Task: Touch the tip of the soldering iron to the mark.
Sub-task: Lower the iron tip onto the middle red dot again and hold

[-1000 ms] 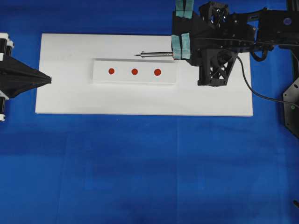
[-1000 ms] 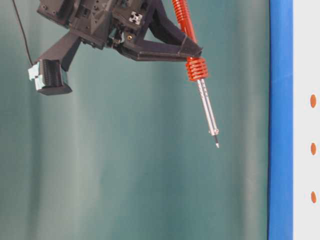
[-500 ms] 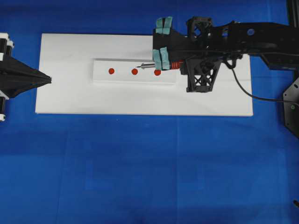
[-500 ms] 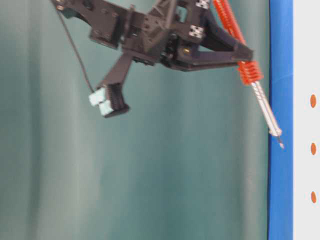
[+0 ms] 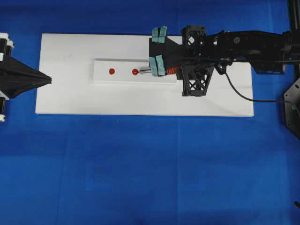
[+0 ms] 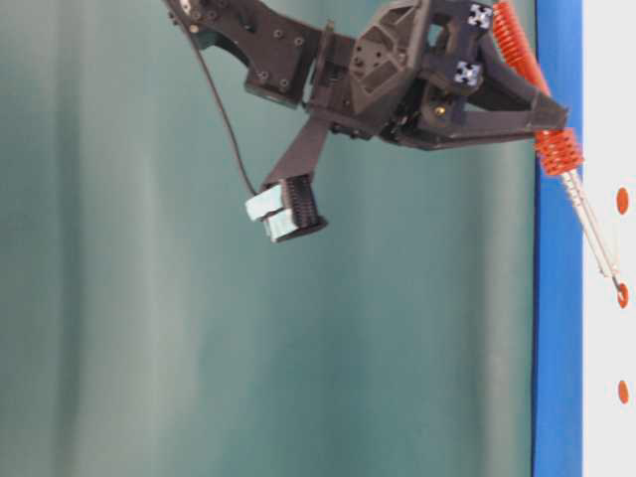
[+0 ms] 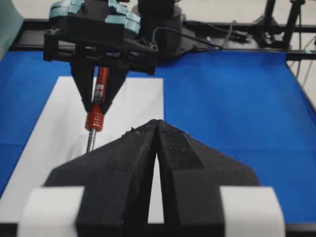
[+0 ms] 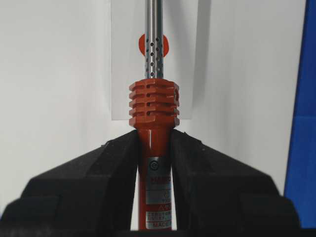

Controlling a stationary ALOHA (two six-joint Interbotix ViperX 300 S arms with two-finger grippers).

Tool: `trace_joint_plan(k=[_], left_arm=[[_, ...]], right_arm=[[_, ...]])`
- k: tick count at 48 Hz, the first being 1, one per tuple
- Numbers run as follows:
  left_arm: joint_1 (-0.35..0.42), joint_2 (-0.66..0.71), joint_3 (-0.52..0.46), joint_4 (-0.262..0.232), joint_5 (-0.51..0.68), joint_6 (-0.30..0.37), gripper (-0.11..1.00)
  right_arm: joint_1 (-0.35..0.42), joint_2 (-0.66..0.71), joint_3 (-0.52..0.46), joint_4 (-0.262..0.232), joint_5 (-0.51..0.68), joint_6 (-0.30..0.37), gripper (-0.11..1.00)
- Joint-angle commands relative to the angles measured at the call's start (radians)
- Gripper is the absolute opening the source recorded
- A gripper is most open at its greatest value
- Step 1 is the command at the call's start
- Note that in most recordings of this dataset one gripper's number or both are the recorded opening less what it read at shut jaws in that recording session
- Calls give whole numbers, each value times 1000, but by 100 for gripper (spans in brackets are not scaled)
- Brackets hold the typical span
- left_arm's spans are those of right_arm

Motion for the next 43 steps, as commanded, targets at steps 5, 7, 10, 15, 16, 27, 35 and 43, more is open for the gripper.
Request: trace_joint_plan(k=[5,7,10,15,16,27,35,43], left_arm=[[2,5,-12,3,-5,2,0],[2,5,-12,3,-5,2,0],[0,5,-12,2,-5,2,0],[2,3,-14,3,-5,2,0],[2,5,-12,3,-5,2,0],[2,5,-12,3,-5,2,0],[0,3,-12,3,-5,2,0],[0,3,-12,3,-5,2,0]], right_arm=[[-8,-9,2,2,-17,3,7],[-8,-9,3,3,-18,3,7],[-8,-9,2,2,-20,3,7],[-8,-9,3,2,-21,3,7],[-8,-9,3,3,-21,3,7],[-9,-9,3,2,-21,3,7],[-9,-9,3,2,-21,3,7],[-8,-11,3,5,-20,3,7]])
